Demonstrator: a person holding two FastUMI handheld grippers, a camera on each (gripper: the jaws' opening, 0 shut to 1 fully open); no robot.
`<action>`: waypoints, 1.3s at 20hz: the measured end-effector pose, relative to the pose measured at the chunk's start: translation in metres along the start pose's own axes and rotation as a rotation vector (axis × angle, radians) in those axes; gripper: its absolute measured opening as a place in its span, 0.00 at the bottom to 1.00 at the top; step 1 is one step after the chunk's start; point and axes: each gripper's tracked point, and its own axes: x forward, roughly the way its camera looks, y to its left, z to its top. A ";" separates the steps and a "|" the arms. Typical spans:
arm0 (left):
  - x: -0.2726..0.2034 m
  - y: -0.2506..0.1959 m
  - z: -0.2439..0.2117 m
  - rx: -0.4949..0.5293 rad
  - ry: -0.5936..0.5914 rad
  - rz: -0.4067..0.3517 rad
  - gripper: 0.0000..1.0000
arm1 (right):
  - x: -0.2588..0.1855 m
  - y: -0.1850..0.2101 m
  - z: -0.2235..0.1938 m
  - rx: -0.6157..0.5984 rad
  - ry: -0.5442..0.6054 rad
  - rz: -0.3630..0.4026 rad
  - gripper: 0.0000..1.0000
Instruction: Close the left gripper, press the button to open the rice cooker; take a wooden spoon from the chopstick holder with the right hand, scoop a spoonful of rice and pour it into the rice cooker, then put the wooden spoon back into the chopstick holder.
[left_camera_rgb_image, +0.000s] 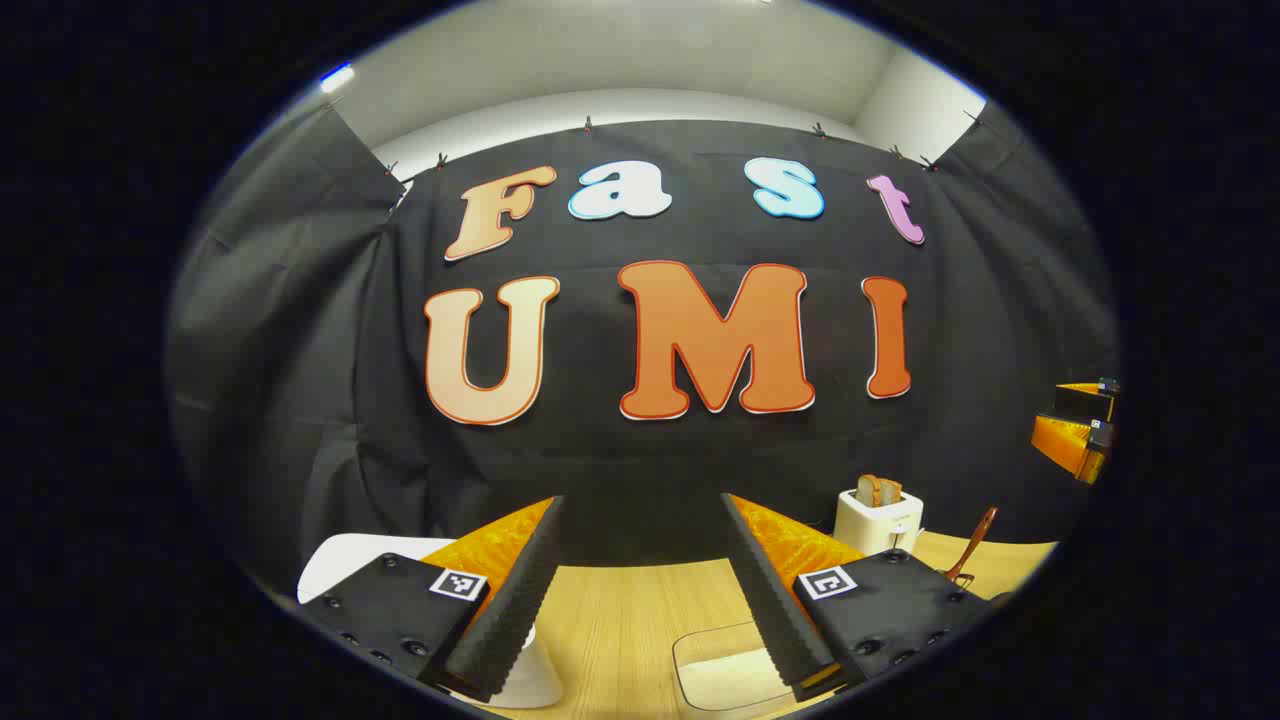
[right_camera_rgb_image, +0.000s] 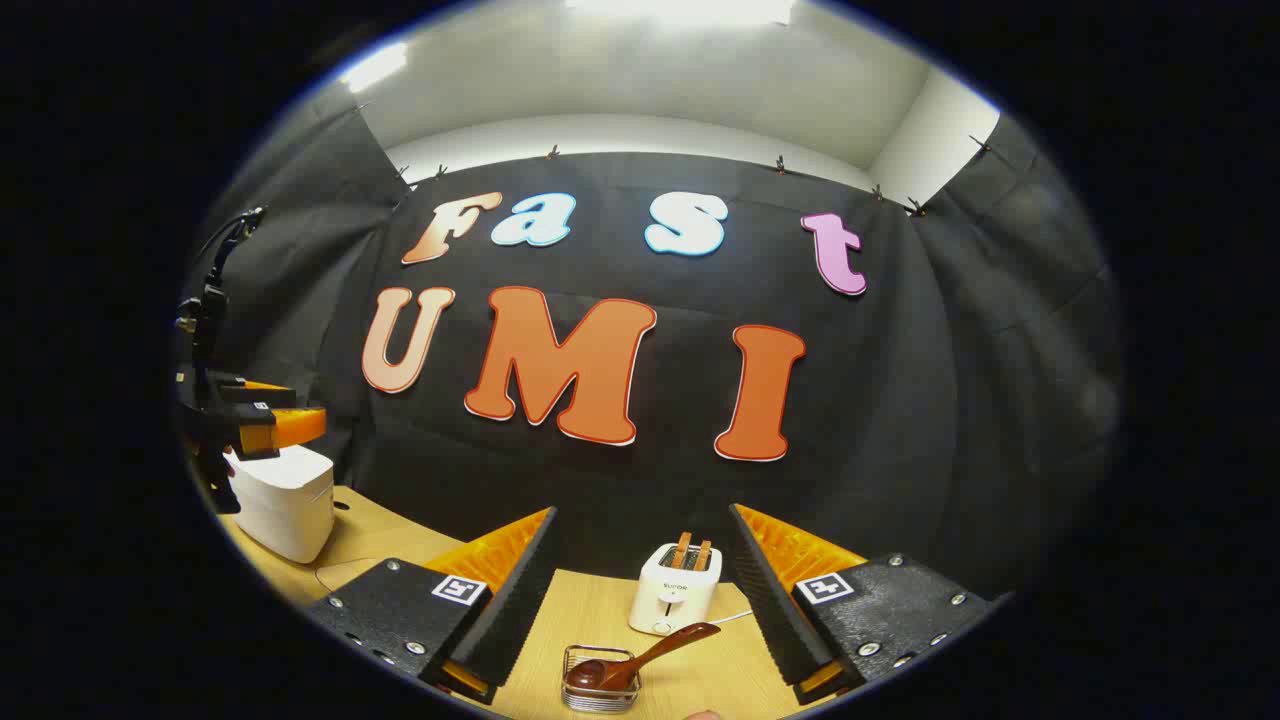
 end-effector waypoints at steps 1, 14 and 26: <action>0.001 0.004 -0.001 0.007 0.001 0.011 0.96 | 0.000 0.001 -0.001 -0.002 0.007 -0.002 0.97; 0.002 0.034 -0.004 0.010 0.021 0.070 0.96 | -0.001 0.004 -0.012 -0.015 0.047 0.012 0.94; 0.000 0.073 -0.004 0.038 0.081 0.128 0.08 | 0.001 0.009 -0.022 -0.043 0.069 0.016 0.95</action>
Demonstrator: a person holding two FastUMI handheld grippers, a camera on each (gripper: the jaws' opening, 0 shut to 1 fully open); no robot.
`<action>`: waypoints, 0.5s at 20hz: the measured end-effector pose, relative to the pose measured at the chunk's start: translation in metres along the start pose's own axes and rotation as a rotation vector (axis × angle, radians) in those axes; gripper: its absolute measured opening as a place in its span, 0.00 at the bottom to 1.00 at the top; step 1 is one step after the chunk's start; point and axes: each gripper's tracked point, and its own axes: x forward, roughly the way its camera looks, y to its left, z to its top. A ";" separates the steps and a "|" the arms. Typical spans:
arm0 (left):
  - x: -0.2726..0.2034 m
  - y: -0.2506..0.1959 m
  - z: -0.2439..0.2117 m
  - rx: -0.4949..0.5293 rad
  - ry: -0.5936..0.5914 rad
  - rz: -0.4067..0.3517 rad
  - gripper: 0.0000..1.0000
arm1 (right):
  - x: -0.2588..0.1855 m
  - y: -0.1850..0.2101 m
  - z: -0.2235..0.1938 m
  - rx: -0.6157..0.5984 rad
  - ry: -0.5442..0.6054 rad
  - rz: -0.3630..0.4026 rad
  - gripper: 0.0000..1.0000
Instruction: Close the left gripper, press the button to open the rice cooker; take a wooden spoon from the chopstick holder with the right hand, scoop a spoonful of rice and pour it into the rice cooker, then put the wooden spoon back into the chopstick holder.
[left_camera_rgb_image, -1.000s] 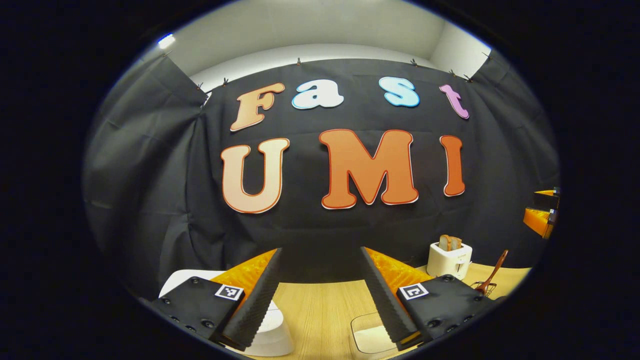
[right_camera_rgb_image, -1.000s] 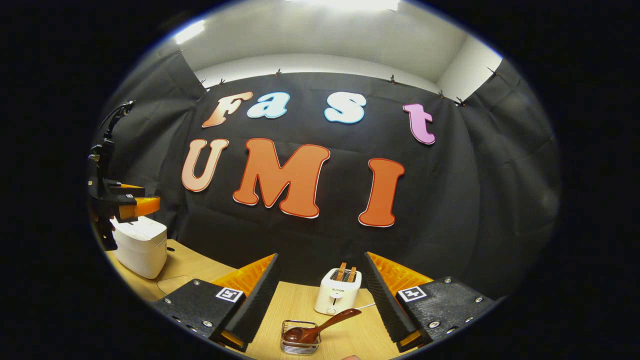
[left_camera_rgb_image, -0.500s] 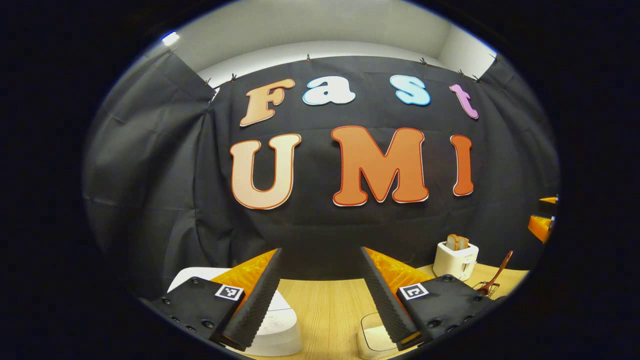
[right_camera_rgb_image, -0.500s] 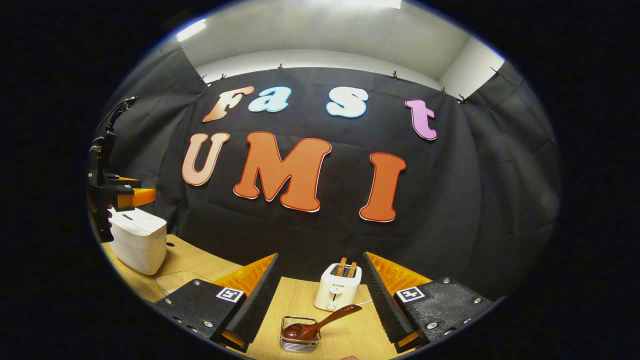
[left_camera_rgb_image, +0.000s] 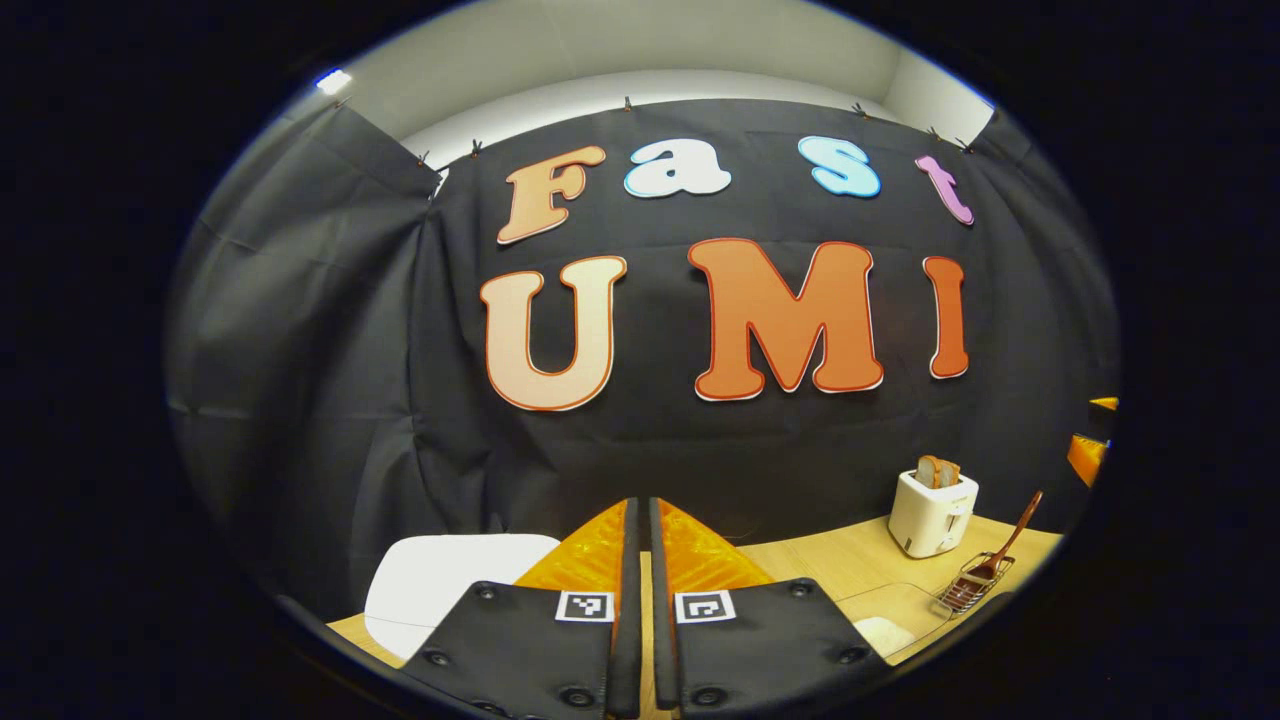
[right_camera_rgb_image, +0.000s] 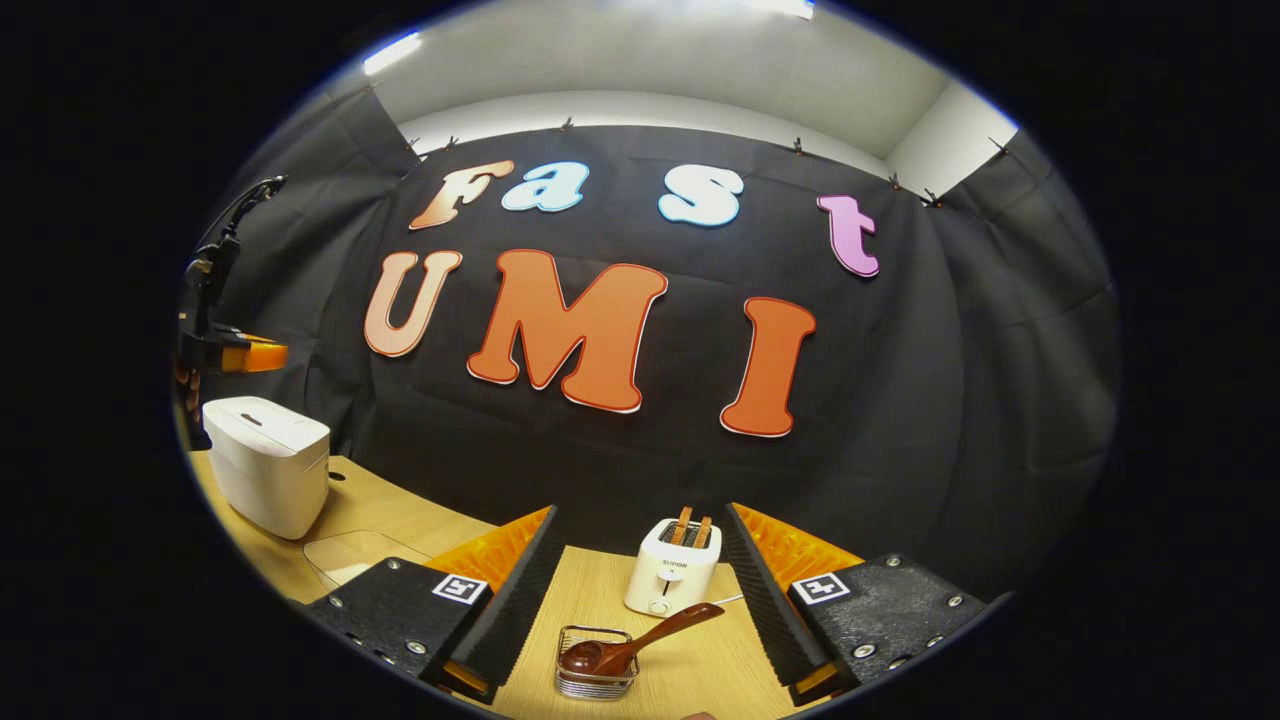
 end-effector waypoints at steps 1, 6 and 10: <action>0.006 0.009 0.003 -0.001 0.000 0.023 0.05 | 0.001 0.001 0.001 0.001 -0.003 0.004 0.95; 0.004 0.048 -0.012 0.018 0.088 0.120 0.04 | 0.004 0.002 -0.003 -0.004 0.005 0.005 0.95; 0.008 0.083 -0.034 -0.028 0.198 0.178 0.04 | 0.004 0.000 -0.009 -0.012 0.021 -0.004 0.95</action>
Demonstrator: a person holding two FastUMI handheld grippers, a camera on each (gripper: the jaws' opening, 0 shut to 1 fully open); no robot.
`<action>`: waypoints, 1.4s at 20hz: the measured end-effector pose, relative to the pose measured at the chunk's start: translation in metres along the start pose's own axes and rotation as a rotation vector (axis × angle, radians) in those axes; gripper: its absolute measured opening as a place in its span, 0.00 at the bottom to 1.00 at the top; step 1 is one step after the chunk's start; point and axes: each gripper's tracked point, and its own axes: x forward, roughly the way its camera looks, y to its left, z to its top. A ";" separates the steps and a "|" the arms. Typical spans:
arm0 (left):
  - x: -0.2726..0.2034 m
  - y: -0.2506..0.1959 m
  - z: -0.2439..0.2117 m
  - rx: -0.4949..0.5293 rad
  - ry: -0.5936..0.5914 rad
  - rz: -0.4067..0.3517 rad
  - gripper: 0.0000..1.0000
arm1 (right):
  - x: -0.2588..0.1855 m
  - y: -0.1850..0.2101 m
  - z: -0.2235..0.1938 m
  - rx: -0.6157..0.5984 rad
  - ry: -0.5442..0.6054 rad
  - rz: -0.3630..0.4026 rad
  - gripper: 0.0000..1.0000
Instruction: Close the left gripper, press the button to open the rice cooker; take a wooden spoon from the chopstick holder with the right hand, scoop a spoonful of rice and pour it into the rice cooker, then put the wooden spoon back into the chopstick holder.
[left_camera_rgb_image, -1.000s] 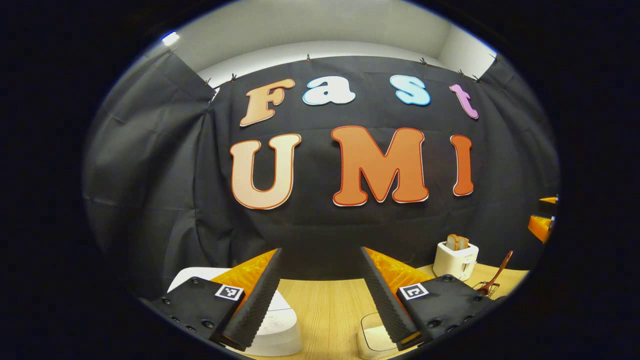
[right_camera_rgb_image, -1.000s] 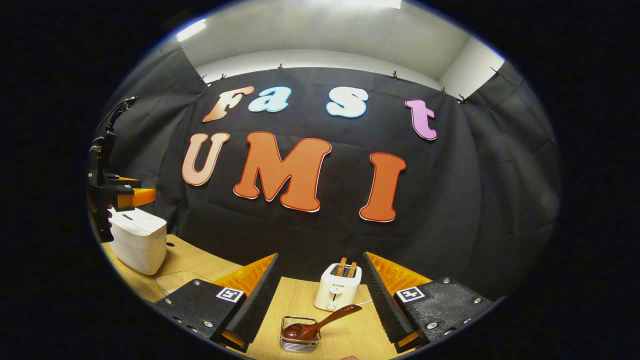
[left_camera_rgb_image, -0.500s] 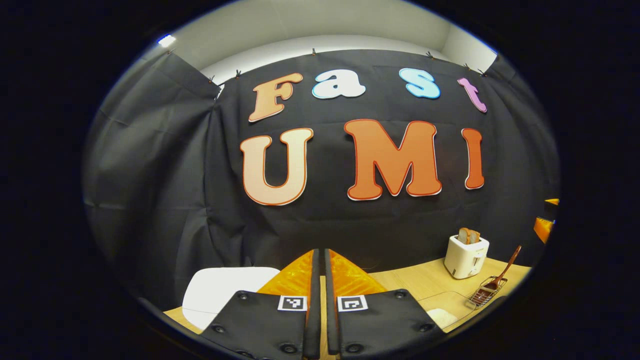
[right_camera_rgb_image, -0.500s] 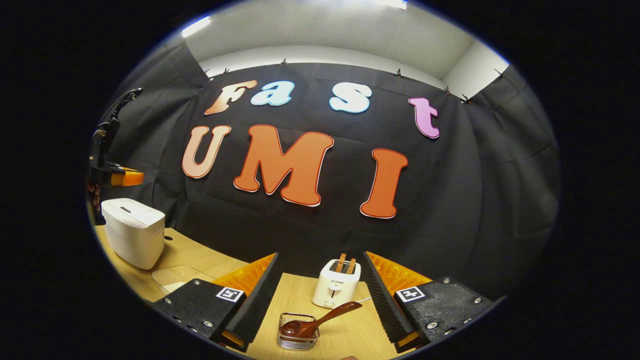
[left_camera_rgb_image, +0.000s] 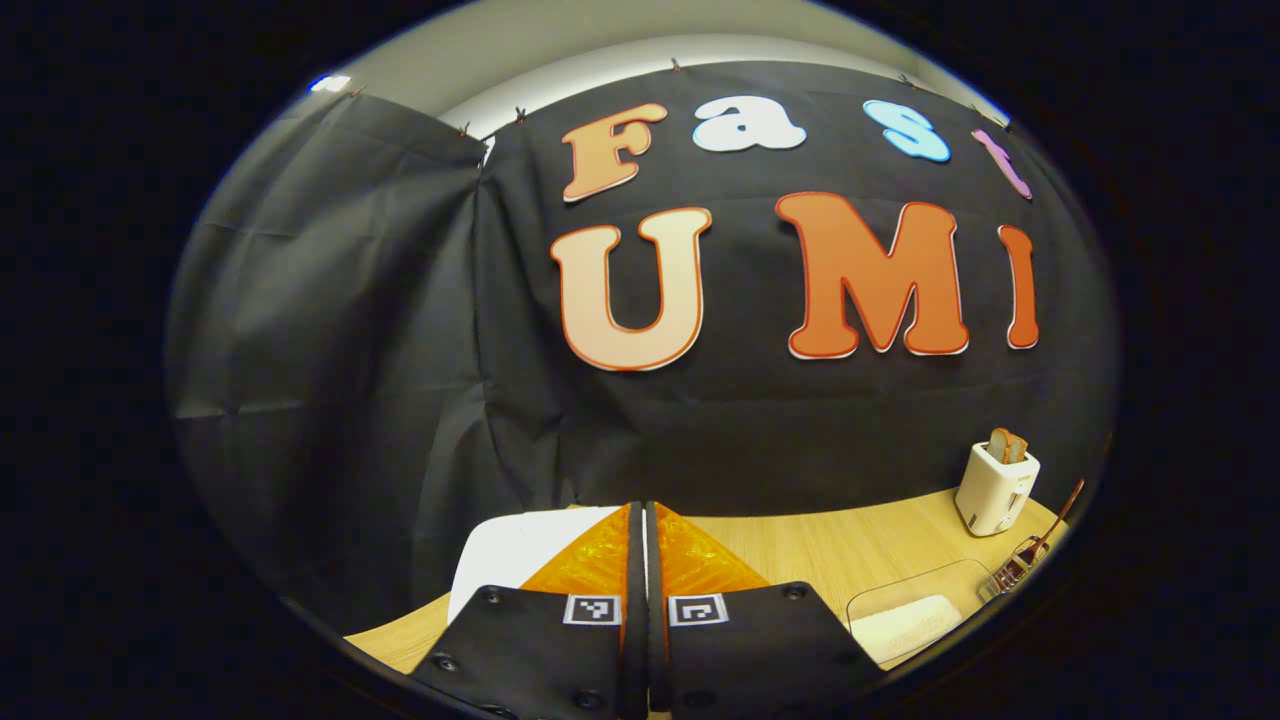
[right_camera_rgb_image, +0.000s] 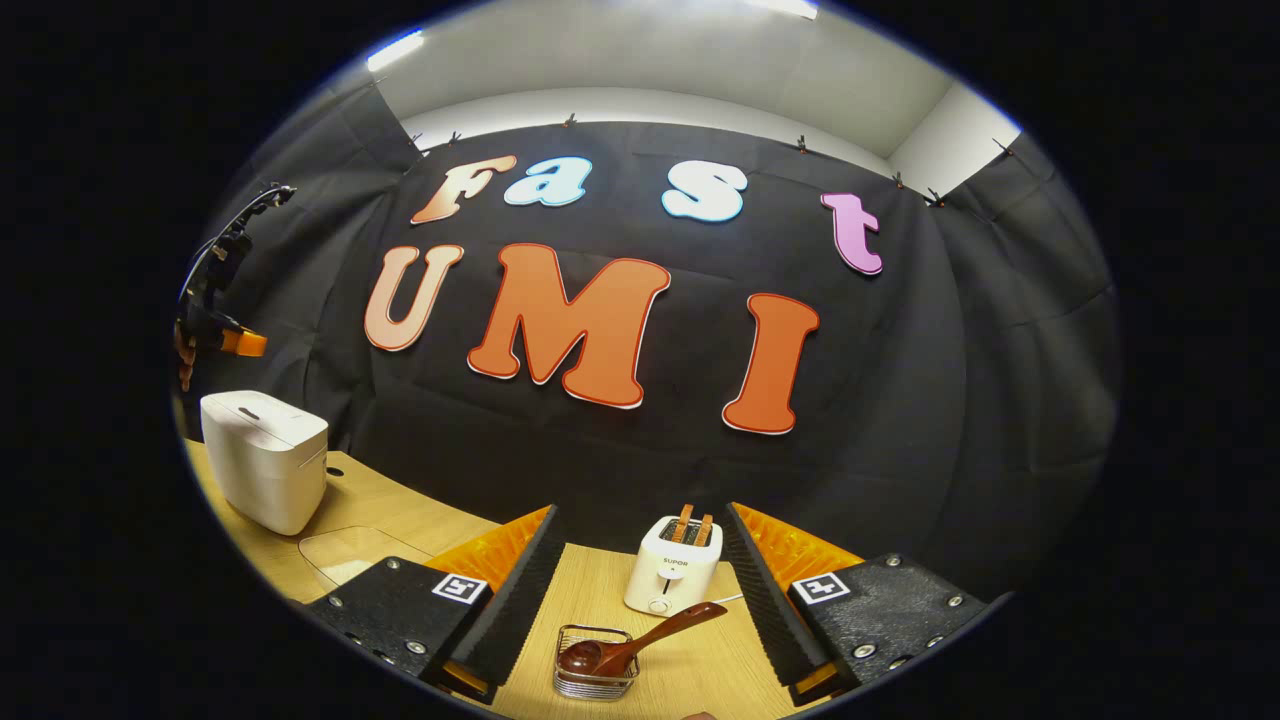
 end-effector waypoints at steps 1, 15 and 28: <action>0.005 0.006 -0.009 -0.021 0.041 0.006 0.04 | 0.000 -0.001 -0.001 0.000 0.003 -0.005 0.95; 0.033 0.030 -0.103 -0.148 0.364 0.036 0.04 | 0.007 -0.009 -0.029 0.011 0.071 -0.022 0.95; 0.027 0.037 -0.016 -0.059 0.101 0.099 0.04 | 0.000 -0.018 -0.035 0.015 0.083 -0.030 0.95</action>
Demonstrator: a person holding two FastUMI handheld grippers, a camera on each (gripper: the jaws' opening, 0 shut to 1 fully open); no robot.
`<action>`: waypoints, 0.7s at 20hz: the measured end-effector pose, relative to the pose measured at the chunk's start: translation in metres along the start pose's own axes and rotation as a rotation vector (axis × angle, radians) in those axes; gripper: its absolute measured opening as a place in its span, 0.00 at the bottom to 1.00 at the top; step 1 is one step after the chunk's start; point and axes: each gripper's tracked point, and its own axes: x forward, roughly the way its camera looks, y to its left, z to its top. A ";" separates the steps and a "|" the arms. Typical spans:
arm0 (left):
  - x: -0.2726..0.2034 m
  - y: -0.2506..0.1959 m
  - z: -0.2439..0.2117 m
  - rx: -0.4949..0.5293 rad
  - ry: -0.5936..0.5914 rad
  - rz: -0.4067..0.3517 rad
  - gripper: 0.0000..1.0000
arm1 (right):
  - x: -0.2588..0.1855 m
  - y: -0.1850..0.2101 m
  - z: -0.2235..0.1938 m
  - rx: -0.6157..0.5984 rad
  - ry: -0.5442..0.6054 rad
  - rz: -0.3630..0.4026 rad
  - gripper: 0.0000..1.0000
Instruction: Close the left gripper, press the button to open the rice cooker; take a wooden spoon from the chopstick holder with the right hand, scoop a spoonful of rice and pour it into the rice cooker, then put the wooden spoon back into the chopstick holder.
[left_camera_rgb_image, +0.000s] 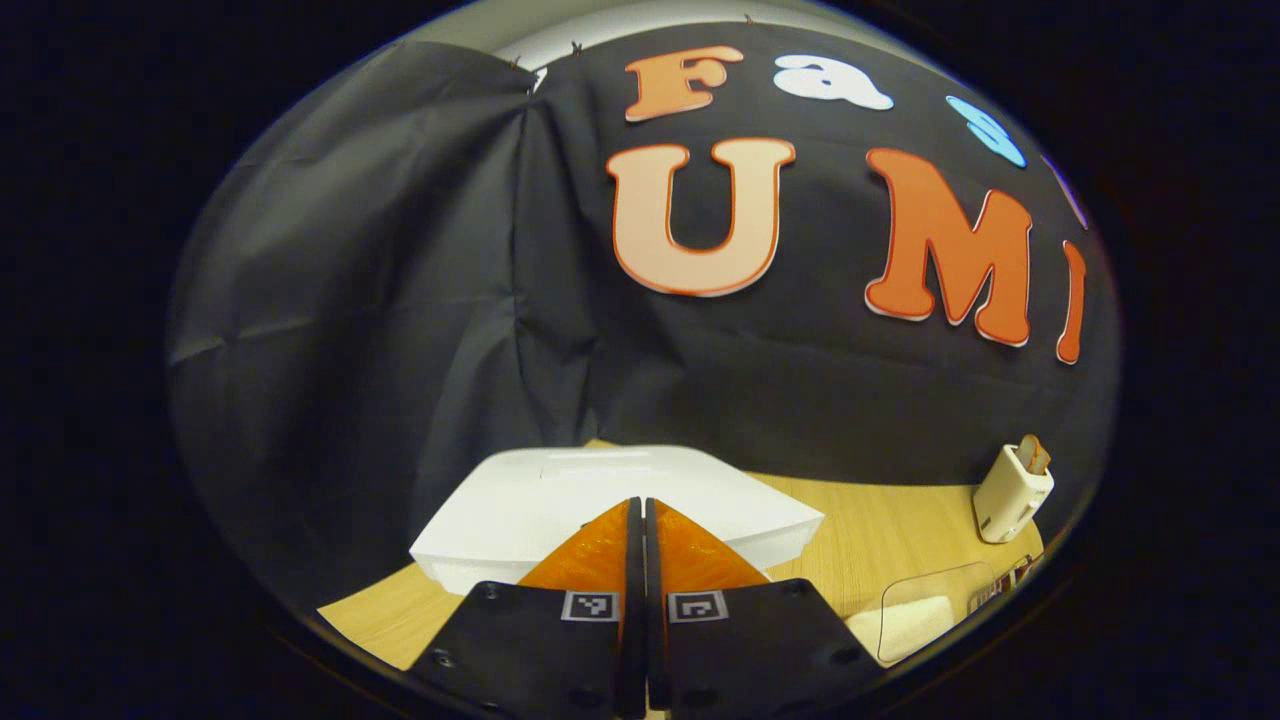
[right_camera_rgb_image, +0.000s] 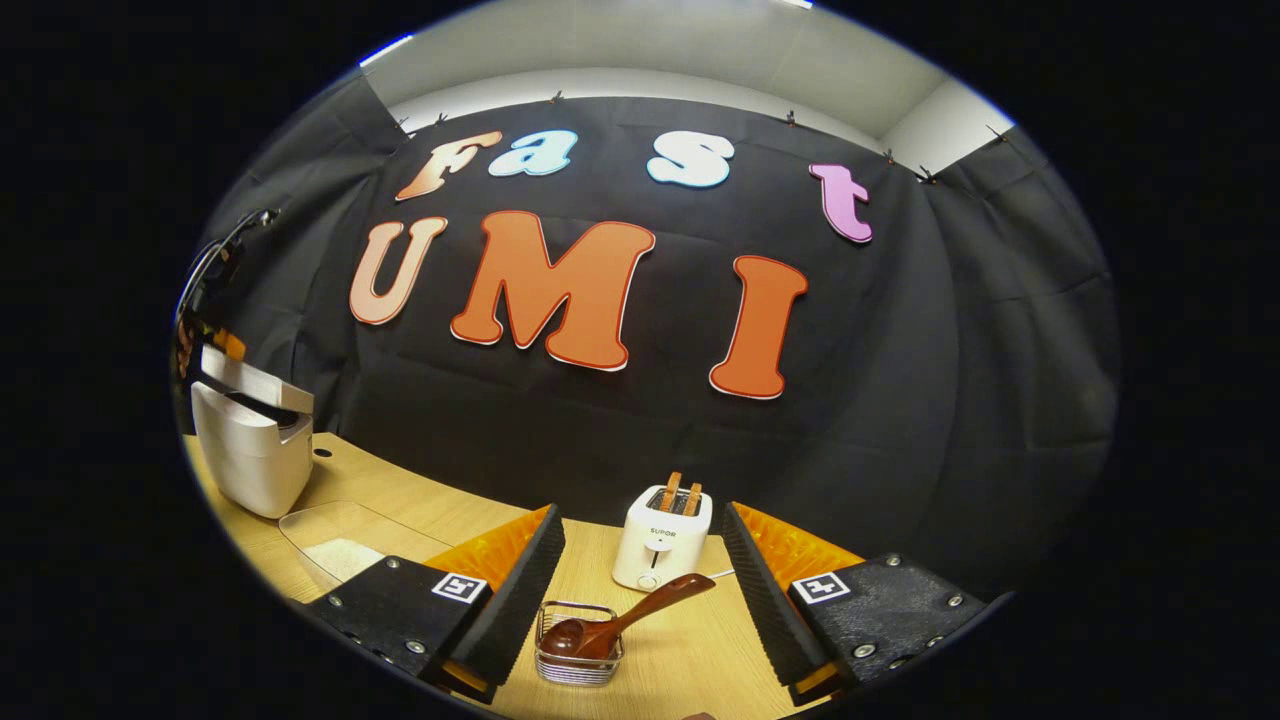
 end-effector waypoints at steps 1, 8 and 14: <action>-0.005 0.001 0.012 0.012 -0.042 0.009 0.04 | -0.001 -0.002 0.000 0.002 0.001 -0.004 0.95; -0.032 -0.016 0.029 0.006 -0.113 -0.068 0.34 | -0.001 -0.010 -0.009 0.015 0.019 -0.026 0.95; -0.049 -0.029 0.032 0.015 -0.175 -0.120 0.66 | 0.005 -0.013 -0.030 0.034 0.073 -0.034 0.95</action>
